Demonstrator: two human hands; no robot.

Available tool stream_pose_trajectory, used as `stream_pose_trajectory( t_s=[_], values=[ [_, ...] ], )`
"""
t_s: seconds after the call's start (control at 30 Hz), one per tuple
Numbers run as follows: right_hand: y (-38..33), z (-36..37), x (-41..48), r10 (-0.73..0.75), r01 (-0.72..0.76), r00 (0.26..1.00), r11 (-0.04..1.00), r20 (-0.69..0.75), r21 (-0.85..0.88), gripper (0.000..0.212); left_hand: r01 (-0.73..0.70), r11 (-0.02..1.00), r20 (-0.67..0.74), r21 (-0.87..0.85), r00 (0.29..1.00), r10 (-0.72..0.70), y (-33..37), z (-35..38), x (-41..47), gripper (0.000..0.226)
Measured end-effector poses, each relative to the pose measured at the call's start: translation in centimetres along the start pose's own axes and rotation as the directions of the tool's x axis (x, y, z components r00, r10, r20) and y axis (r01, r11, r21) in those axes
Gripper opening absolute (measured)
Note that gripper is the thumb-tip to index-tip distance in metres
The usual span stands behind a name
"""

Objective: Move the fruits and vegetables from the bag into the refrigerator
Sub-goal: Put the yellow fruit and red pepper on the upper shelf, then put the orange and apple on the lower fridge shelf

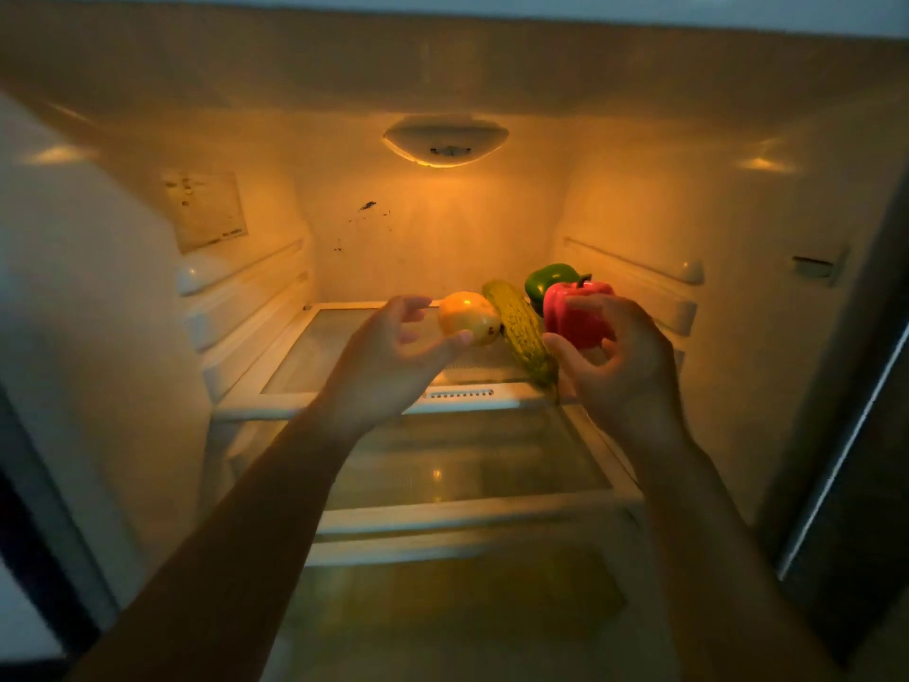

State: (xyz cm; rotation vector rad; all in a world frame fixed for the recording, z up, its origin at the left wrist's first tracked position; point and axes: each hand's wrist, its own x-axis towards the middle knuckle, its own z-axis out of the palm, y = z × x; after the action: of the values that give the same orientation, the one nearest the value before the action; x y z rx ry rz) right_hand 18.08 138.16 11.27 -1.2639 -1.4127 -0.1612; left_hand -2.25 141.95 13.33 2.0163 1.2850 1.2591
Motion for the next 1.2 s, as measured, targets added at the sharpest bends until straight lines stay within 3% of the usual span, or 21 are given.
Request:
stream_pose_trajectory(
  t_s=[0.2, 0.3, 0.47, 0.57, 0.73, 0.83, 0.97, 1.2],
  values=[
    [-2.1, -2.1, -6.9, 0.001, -0.003, 0.999, 0.998, 0.036, 0.056, 0.038, -0.066, 0.991, 0.000, -0.116, 0.998, 0.067, 0.7, -1.9, -8.9, 0.044],
    [-3.3, -3.1, -11.5, 0.100, -0.104, 0.987, 0.994, 0.130, 0.024, 0.040, -0.054, 0.990, 0.057, -0.134, 0.996, 0.062, 0.0, -2.2, -14.1, 0.044],
    [-6.7, -4.9, -20.3, 0.189, -0.197, 0.954, 0.980, 0.232, 0.011, 0.038, 0.059, 0.981, 0.177, -0.187, 0.984, -0.026, -2.5, -3.3, -23.4, 0.050],
    [-9.7, -6.4, -25.9, 0.227, -0.214, 0.931, 0.974, 0.285, -0.076, 0.040, 0.147, 0.967, 0.279, -0.208, 0.957, -0.085, -3.6, -4.7, -29.1, 0.038],
    [-15.3, -9.7, -34.5, 0.407, -0.358, 0.845, 0.912, 0.348, -0.199, 0.045, 0.191, 0.965, 0.402, -0.177, 0.910, -0.107, -4.3, -6.7, -37.0, 0.044],
    [-17.7, -12.7, -38.3, 0.459, -0.388, 0.822, 0.884, 0.336, -0.260, 0.045, 0.206, 0.961, 0.492, -0.184, 0.866, -0.091, -2.9, -6.7, -40.5, 0.053],
    [-20.5, -18.2, -42.2, 0.527, -0.422, 0.806, 0.831, 0.270, -0.362, 0.049, 0.172, 0.958, 0.637, -0.229, 0.771, 0.013, -0.2, -5.8, -44.1, 0.048],
    [-23.9, -27.0, -47.1, 0.657, -0.502, 0.733, 0.697, 0.175, -0.513, 0.049, 0.033, 0.974, 0.723, -0.226, 0.676, 0.145, 4.3, -3.4, -48.3, 0.052]
  ],
)
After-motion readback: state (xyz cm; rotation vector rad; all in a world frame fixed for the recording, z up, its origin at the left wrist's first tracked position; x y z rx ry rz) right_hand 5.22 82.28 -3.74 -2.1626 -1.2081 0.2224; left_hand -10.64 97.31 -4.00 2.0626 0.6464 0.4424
